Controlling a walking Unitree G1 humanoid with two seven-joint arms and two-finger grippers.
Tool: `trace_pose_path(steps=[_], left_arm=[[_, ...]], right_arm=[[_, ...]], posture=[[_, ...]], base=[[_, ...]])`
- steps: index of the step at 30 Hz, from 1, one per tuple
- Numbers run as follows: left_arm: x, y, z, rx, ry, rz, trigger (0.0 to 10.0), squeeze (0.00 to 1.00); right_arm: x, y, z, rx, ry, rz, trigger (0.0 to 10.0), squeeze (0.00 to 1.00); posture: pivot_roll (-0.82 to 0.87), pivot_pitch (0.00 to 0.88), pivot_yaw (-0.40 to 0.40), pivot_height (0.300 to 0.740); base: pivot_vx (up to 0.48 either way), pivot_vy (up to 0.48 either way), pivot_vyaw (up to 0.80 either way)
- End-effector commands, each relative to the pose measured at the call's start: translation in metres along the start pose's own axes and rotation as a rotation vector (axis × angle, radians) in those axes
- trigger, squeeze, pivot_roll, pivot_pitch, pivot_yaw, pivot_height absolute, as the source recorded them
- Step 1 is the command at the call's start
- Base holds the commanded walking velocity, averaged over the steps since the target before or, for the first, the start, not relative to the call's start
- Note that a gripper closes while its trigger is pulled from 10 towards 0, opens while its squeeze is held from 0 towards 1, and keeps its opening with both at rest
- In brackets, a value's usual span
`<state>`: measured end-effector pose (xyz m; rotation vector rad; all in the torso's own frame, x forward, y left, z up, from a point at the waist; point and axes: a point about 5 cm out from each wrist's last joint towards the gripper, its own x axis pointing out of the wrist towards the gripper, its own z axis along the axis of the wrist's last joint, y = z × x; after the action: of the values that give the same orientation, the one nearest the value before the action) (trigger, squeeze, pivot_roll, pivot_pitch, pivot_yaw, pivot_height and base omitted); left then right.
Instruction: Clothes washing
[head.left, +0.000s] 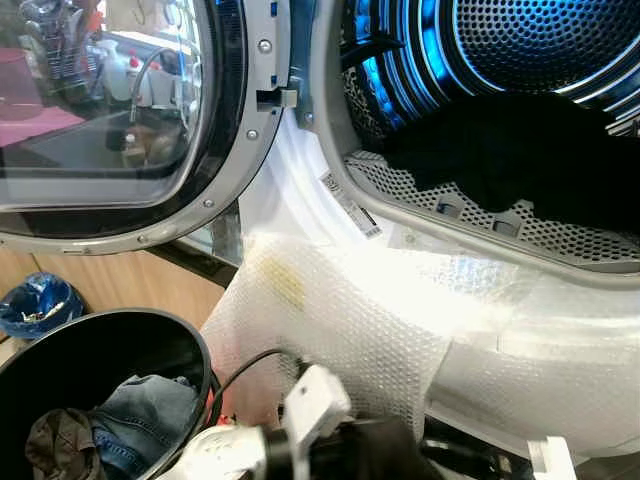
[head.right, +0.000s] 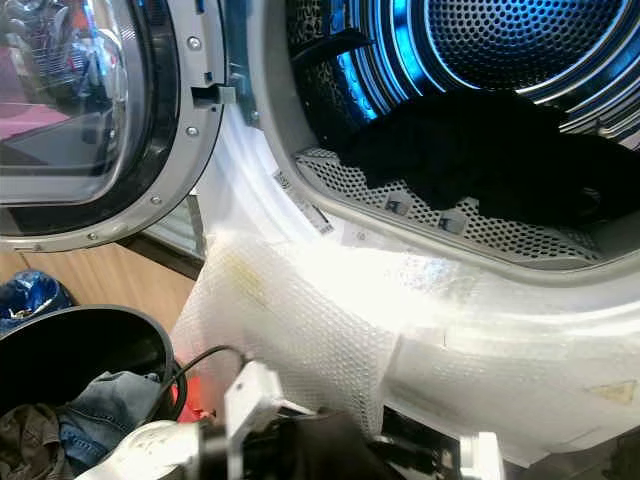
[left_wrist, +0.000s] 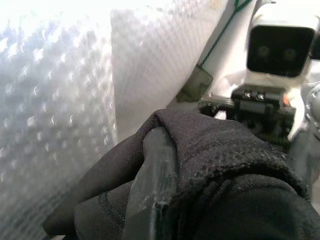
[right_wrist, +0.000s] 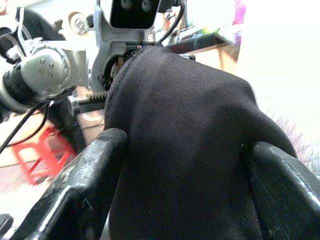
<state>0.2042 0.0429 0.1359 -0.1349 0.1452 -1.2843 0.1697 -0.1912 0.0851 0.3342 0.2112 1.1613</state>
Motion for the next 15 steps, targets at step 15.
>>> trace_pose_path(steps=[15], left_arm=[[0.011,0.017,0.019,0.012,-0.121,0.1,0.0,0.0]], right_arm=[[0.017,0.009,-0.007,-0.029,0.068,-0.002,10.0,0.0]], posture=[[-0.01,0.02,-0.071,0.74]], base=[[0.0,0.0,0.0]])
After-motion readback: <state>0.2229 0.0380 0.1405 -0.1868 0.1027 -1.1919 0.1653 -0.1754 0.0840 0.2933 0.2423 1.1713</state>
